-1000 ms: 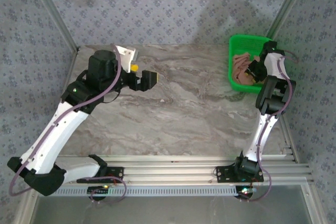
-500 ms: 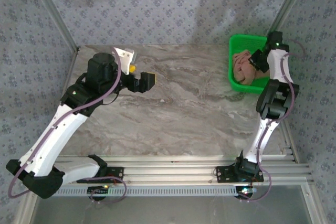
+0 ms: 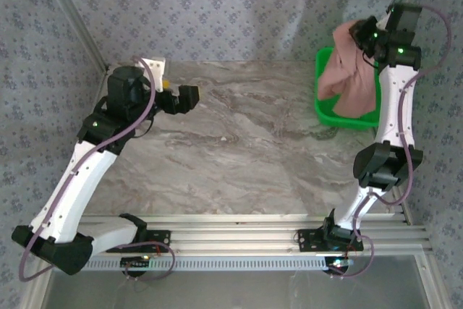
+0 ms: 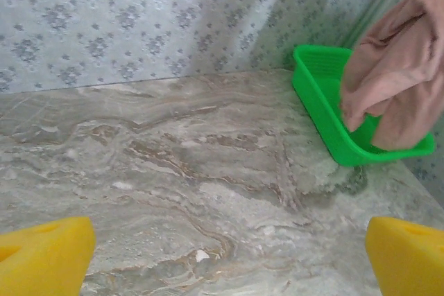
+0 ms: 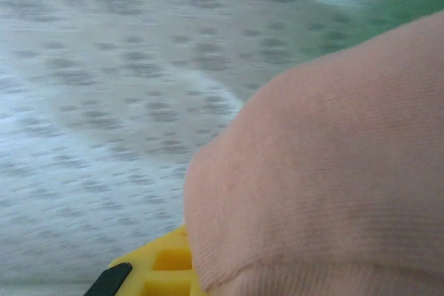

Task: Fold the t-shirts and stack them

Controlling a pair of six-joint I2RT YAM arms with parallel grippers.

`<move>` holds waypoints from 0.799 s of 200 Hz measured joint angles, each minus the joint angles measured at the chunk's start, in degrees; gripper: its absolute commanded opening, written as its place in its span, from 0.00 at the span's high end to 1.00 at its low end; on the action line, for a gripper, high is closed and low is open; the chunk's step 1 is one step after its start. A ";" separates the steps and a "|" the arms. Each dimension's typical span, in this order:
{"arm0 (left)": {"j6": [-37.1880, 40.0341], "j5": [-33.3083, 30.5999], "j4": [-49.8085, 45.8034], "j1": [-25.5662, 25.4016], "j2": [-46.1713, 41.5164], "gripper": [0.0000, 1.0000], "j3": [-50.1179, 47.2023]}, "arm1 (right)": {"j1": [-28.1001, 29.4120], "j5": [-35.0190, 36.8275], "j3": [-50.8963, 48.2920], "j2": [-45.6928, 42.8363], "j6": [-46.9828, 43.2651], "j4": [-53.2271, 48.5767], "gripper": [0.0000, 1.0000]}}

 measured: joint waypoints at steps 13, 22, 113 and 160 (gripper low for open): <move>-0.20 0.07 0.42 1.90 0.28 0.00 0.15 | 2.75 -3.48 7.85 1.33 3.30 0.98 1.00; -0.20 0.22 0.46 3.37 0.48 0.00 0.52 | 5.35 -5.99 12.92 2.25 5.99 2.47 1.00; 3.58 -6.14 -1.86 11.21 -4.00 0.00 8.87 | 26.69 -15.87 -5.33 -3.87 22.25 13.31 1.00; 3.91 -6.12 -2.62 11.21 -10.23 0.00 -1.51 | 28.28 -10.51 -43.43 -3.98 19.12 12.39 0.91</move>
